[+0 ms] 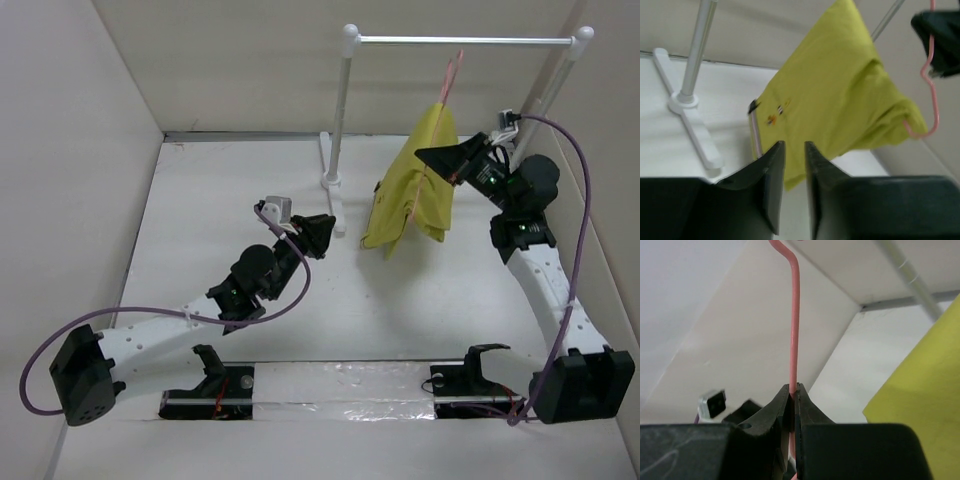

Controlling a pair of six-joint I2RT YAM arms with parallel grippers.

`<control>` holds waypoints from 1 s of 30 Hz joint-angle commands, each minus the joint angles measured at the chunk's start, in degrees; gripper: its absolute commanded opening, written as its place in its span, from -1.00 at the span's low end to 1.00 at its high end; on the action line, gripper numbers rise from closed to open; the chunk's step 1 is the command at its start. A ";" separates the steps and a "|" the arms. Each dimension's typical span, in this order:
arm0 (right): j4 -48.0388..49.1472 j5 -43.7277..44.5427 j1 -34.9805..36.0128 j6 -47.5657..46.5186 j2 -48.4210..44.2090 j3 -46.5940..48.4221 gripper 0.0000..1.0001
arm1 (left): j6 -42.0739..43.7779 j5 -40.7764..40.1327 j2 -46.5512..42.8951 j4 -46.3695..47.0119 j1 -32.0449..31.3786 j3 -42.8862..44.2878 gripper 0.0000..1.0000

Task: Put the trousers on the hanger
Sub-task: Place the hanger at the clothesline.

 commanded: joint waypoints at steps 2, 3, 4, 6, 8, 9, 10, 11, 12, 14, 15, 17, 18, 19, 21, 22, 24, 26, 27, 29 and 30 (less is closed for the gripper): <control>9.76 3.32 -5.53 -3.79 3.65 9.10 -1.00 | -0.85 -1.86 -4.12 1.49 -1.65 -3.17 -0.78; 9.94 3.40 -6.58 -3.53 4.35 9.71 -1.00 | -0.85 -1.78 -4.55 0.62 -1.65 -3.52 -0.82; 9.50 3.41 -8.59 -4.31 5.05 9.72 -1.00 | -0.94 -1.60 -5.26 -0.79 -1.65 -3.79 -0.84; 8.01 3.85 -10.71 -4.76 7.95 13.21 -1.00 | -1.46 -1.86 -6.05 -1.33 -1.65 -5.72 -0.84; 8.79 1.75 -13.87 -4.76 10.58 15.16 -1.00 | -3.04 -1.87 -7.19 -1.33 -1.65 -7.99 -0.75; 9.41 1.39 -14.67 -4.67 12.86 16.82 -1.00 | -3.40 -1.52 -7.46 -1.33 -2.17 -8.62 -0.68; 10.11 1.04 -15.37 -4.67 13.93 17.62 -1.00 | -3.75 -0.90 -7.81 -1.67 -2.17 -9.06 -0.61; 9.51 0.60 -16.69 -4.93 15.24 18.76 -1.00 | -3.92 -0.81 -7.81 -2.03 -2.17 -9.59 -0.49; 9.50 0.51 -17.22 -5.02 17.34 19.81 -1.00 | -4.19 -0.72 -7.90 -2.38 -2.17 -9.85 -0.46; 9.15 0.51 -18.45 -4.58 19.38 22.45 -1.00 | -4.98 -0.29 -8.16 -2.91 -2.17 -10.55 -0.33; 8.80 0.33 -19.59 -4.49 20.43 23.50 -1.00 | -4.98 -0.11 -8.34 -2.91 -2.17 -10.73 -0.29; 7.84 0.16 -20.56 -4.58 23.77 26.67 -1.00 | -5.07 0.07 -8.69 -4.22 -2.17 -10.82 -0.23; 7.05 -0.28 -21.61 -4.84 25.00 27.81 -1.00 | -5.07 -0.02 -8.95 -4.57 -2.17 -10.91 -0.22; 7.30 -0.81 -22.23 -4.06 27.19 28.60 -1.00 | -5.16 -0.28 -9.30 -4.75 -2.17 -11.08 -0.21; 9.23 -2.65 -23.64 -2.83 29.22 30.10 -1.00 | -5.59 -0.37 -9.74 -4.84 -2.17 -11.70 -0.20; 9.58 -3.01 -24.95 -2.04 30.10 30.63 -1.00 | -5.68 -0.20 -9.92 -5.36 -2.17 -11.79 -0.20; 9.50 -3.53 -25.66 -1.86 32.30 32.73 -1.00 | -5.86 -0.28 -9.92 -6.42 -2.17 -11.61 -0.20; 8.71 -4.50 -26.19 -2.03 34.49 34.32 -1.00 | -6.30 -0.81 -9.92 -6.78 -2.17 -12.14 -0.20; 8.80 -5.37 -26.19 -2.03 34.94 34.93 -1.00 | -6.56 -0.90 -9.83 -6.60 -2.17 -12.23 -0.20; 9.15 -5.12 -26.89 -2.03 35.38 34.50 -1.00 | -6.56 -0.72 -9.31 -6.69 -2.17 -11.62 -0.20; 9.50 -5.03 -27.42 -1.95 35.82 33.80 -1.00 | -6.48 -0.72 -9.04 -7.12 -2.17 -11.18 -0.20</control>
